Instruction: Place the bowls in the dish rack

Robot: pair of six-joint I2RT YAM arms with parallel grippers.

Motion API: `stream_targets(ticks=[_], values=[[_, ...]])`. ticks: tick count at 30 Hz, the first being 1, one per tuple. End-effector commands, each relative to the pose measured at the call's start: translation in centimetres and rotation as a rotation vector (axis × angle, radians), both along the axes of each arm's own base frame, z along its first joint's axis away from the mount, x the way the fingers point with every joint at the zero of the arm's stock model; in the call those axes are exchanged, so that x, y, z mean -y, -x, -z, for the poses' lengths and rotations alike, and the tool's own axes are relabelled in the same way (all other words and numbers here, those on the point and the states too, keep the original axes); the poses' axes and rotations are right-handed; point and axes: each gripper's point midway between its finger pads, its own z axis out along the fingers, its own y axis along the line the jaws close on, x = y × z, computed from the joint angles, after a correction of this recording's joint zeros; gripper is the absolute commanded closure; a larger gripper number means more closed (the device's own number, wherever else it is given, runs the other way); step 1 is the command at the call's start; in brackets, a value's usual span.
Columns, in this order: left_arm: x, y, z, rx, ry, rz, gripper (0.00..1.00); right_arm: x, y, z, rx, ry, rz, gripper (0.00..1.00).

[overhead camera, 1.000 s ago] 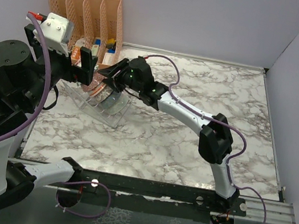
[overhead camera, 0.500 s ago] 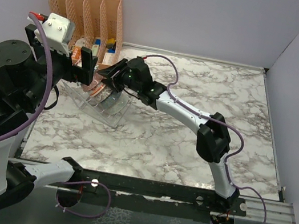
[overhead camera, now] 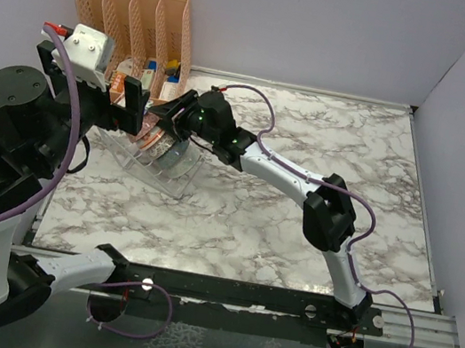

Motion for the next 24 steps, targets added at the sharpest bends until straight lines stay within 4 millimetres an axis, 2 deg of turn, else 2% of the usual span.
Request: stream_targets(ticks=[1, 11, 14, 21, 24], values=[[-0.3, -0.1, -0.6, 0.028, -0.004, -0.016, 0.01, 0.1, -0.3, -0.4, 0.018, 0.010, -0.003, 0.50], [-0.6, -0.1, -0.9, 0.030, 0.002, -0.036, 0.01, 1.5, 0.3, 1.9, -0.037, 0.090, 0.011, 0.47], [-0.7, -0.2, -1.1, 0.031, 0.006, -0.040, 0.01, 2.3, 0.2, 1.8, -0.033, 0.114, 0.027, 0.43], [-0.5, -0.3, -1.2, 0.027, 0.022, -0.042, 0.01, 3.9, 0.7, 1.4, -0.021, 0.143, 0.016, 0.43], [-0.3, -0.4, -1.0, 0.013, 0.025, -0.038, 0.01, 5.2, 1.1, 1.0, 0.004, 0.179, 0.016, 0.42]])
